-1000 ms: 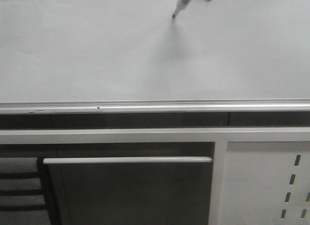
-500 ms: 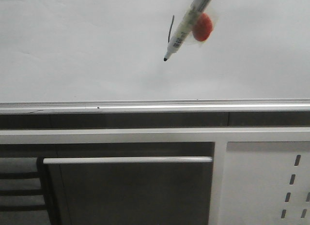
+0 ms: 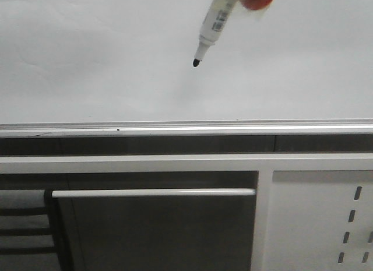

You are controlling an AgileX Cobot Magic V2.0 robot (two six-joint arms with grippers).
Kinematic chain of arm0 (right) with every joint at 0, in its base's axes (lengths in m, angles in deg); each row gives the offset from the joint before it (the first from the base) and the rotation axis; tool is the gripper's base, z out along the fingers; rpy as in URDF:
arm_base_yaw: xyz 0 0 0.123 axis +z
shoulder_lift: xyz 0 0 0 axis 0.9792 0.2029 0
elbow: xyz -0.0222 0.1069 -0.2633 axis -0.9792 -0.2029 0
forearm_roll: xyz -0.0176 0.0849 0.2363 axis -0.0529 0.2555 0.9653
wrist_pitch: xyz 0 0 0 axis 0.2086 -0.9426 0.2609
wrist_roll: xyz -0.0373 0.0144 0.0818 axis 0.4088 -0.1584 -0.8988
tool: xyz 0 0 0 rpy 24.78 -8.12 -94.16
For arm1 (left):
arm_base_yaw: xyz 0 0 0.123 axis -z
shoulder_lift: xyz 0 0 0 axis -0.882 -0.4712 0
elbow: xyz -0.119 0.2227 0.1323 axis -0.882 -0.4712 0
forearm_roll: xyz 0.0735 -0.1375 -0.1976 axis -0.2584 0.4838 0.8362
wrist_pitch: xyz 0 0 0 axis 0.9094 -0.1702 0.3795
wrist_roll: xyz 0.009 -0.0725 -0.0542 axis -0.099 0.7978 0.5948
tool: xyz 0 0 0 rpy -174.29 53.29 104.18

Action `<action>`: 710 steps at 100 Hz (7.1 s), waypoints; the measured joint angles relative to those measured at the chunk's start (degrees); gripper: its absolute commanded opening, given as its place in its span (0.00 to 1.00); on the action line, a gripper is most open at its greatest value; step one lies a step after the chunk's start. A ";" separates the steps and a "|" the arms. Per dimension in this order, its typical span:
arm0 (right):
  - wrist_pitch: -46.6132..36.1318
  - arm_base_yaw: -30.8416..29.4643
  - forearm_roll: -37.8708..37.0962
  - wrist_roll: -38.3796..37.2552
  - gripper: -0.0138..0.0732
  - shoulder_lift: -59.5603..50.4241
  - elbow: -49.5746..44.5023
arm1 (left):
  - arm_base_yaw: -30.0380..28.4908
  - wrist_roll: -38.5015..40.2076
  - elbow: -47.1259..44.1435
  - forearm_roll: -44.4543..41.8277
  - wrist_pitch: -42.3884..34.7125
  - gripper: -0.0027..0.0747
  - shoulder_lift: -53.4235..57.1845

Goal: Write number 1 on whiteboard

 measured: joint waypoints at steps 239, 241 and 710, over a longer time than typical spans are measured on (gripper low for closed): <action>18.09 -17.78 9.01 -5.41 0.65 4.94 15.41 | 2.04 -15.56 6.99 8.97 -22.51 0.01 -7.92; 18.19 -17.78 9.01 -5.41 0.65 4.94 15.41 | 1.85 -15.56 7.55 8.97 -22.54 0.01 -8.62; 8.39 -17.78 15.53 -5.85 0.55 -5.03 11.20 | 21.15 15.26 5.62 -16.39 -65.91 0.01 -1.24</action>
